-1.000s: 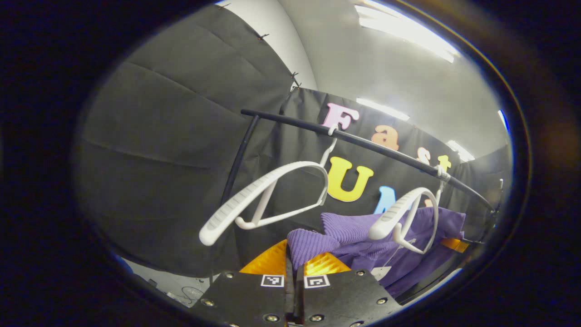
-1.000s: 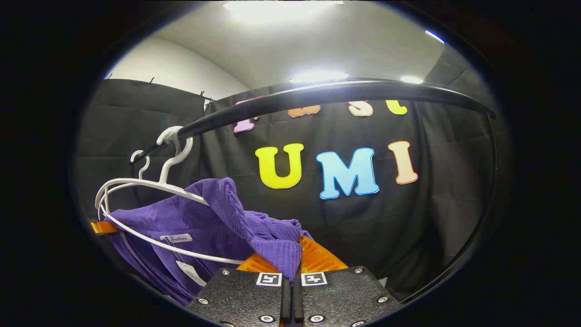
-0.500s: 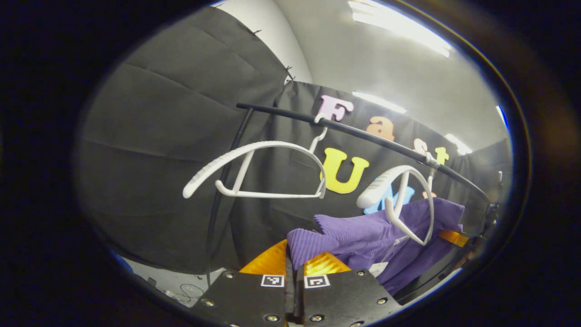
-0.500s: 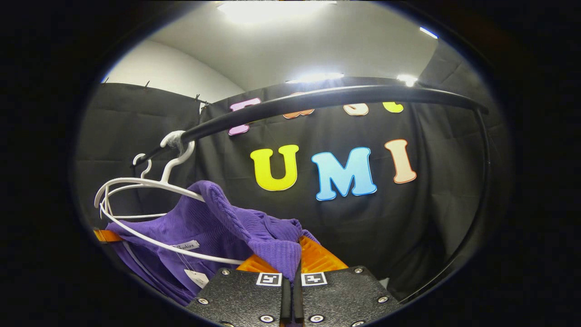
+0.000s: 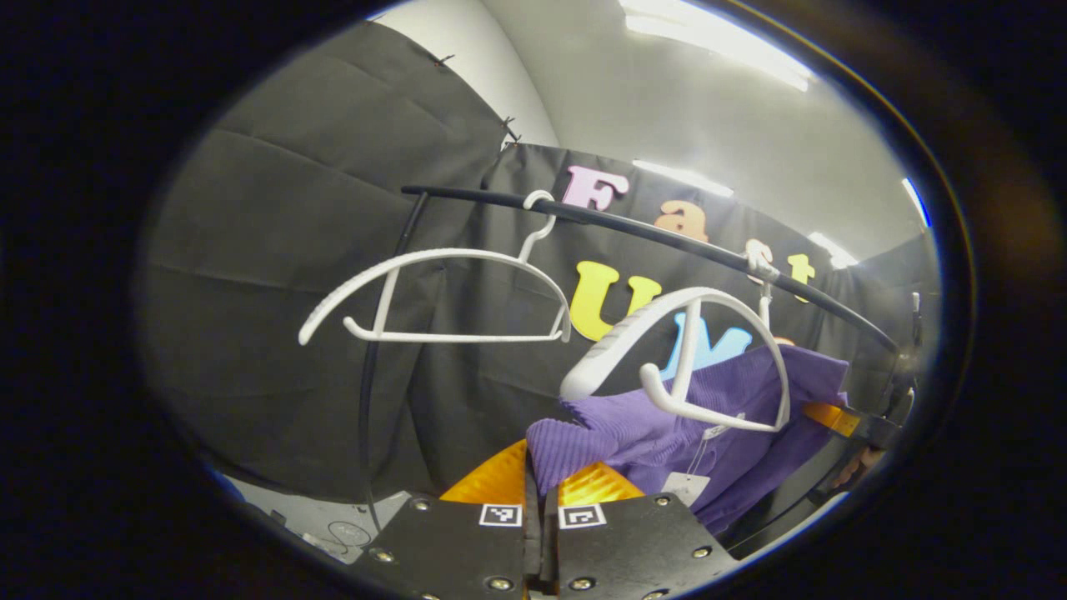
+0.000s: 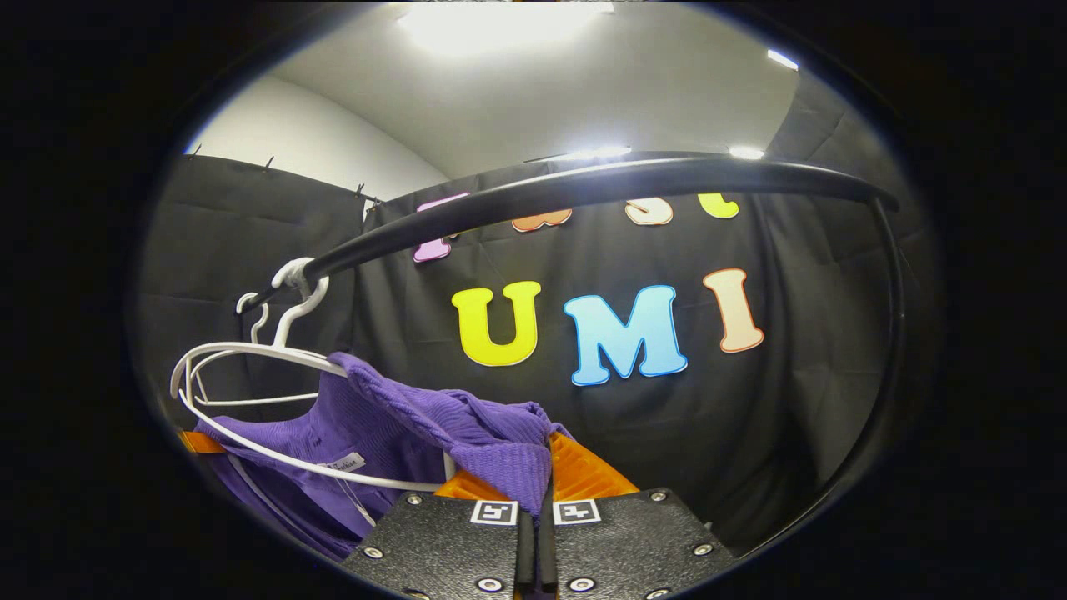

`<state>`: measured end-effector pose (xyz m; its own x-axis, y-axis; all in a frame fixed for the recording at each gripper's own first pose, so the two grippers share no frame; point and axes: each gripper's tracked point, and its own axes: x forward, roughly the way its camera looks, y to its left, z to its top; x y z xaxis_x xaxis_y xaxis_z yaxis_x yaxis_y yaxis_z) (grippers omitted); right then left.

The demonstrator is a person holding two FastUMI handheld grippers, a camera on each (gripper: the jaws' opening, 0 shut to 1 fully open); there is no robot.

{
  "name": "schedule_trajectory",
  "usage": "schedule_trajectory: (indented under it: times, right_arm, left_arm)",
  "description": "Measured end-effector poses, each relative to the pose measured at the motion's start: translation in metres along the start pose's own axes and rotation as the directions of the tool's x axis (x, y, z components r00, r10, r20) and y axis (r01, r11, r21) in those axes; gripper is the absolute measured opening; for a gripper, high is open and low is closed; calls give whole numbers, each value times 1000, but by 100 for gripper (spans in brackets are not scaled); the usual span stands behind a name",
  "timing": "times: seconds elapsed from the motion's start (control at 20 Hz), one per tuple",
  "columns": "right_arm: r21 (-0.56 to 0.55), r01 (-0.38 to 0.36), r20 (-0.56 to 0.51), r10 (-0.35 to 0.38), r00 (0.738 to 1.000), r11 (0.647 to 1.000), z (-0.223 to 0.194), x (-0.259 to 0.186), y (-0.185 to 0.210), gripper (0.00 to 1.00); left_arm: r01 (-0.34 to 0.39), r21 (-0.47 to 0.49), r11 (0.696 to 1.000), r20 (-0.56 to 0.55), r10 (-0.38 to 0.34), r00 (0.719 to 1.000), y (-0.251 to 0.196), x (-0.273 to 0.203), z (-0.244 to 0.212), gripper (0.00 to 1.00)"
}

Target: Grasp the clothes on the hanger with both hands and then place them into the laundry hamper below.

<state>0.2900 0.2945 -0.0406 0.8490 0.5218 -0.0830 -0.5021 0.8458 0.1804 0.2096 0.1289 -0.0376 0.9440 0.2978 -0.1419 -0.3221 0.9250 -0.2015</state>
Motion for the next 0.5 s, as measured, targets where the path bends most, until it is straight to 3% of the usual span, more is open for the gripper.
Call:
schedule_trajectory:
  times: [0.1,0.25,0.3,0.35,0.4,0.5]
  right_arm:
    - [-7,-9,18,9,1000,1000,5,4,-5,2]
    - [-26,-30,35,30,999,999,8,10,-10,2]
    - [-29,-38,38,39,999,999,9,12,-12,2]
    - [-30,-48,39,49,998,998,8,13,-14,2]
    - [-29,-59,40,60,997,998,8,13,-15,1]
    - [-29,-74,38,75,996,997,6,15,-20,2]
  left_arm:
    - [-7,-10,1000,11,7,1000,-8,0,-5,4]
    - [-21,-9,1000,3,21,1000,-17,1,-17,1]
    - [-26,-12,1000,-3,26,1000,-21,-1,-23,7]
    - [-28,-16,999,-7,28,1000,-25,-3,-28,0]
    - [-32,-19,999,-14,32,999,-29,-2,-34,7]
    - [-33,-33,999,-29,32,999,-40,1,-46,7]
